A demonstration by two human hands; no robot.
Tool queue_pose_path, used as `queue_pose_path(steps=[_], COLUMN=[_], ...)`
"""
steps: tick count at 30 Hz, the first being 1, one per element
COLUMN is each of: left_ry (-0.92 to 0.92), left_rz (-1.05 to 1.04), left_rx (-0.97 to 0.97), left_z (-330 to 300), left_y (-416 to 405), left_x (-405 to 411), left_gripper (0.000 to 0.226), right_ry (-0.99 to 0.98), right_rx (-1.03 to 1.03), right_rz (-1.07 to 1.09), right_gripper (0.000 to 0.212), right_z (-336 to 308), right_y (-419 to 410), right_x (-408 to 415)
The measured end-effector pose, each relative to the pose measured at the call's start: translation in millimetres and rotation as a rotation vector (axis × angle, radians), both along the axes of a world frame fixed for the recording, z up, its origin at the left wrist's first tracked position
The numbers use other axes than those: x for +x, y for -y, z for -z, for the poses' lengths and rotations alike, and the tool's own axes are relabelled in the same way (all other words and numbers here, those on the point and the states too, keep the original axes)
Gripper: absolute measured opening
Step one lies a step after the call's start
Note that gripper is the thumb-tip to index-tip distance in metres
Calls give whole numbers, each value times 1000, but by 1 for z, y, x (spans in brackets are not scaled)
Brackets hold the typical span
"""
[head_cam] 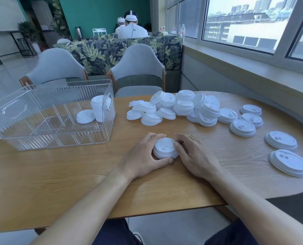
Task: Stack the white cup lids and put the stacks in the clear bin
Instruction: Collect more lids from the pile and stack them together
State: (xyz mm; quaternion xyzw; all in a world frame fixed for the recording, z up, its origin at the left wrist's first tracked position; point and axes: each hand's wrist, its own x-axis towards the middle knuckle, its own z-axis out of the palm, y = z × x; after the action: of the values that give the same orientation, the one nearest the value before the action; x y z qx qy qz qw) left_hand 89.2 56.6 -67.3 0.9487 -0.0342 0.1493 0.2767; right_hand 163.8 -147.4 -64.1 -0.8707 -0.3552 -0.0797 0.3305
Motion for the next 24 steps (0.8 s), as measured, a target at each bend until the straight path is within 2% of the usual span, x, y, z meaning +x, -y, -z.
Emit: queue_pose_path(steps=[3, 12, 20, 24], left_ry=[44, 107, 163, 234], left_rz=[-58, -226, -284, -338], left_rx=[7, -183, -195, -204], left_z=[0, -2, -9, -20], left_y=[0, -7, -42, -71], left_x=[-5, -31, -66, -84], left_gripper=[75, 71, 67, 66], right_ry=[17, 140, 144, 137], right_rx=[20, -119, -135, -126], right_rz=[32, 57, -28, -85], right_gripper=[28, 16, 26, 25], right_z=[1, 3, 3, 2], right_y=[0, -6, -45, -73], right_x=[-1, -16, -55, -70])
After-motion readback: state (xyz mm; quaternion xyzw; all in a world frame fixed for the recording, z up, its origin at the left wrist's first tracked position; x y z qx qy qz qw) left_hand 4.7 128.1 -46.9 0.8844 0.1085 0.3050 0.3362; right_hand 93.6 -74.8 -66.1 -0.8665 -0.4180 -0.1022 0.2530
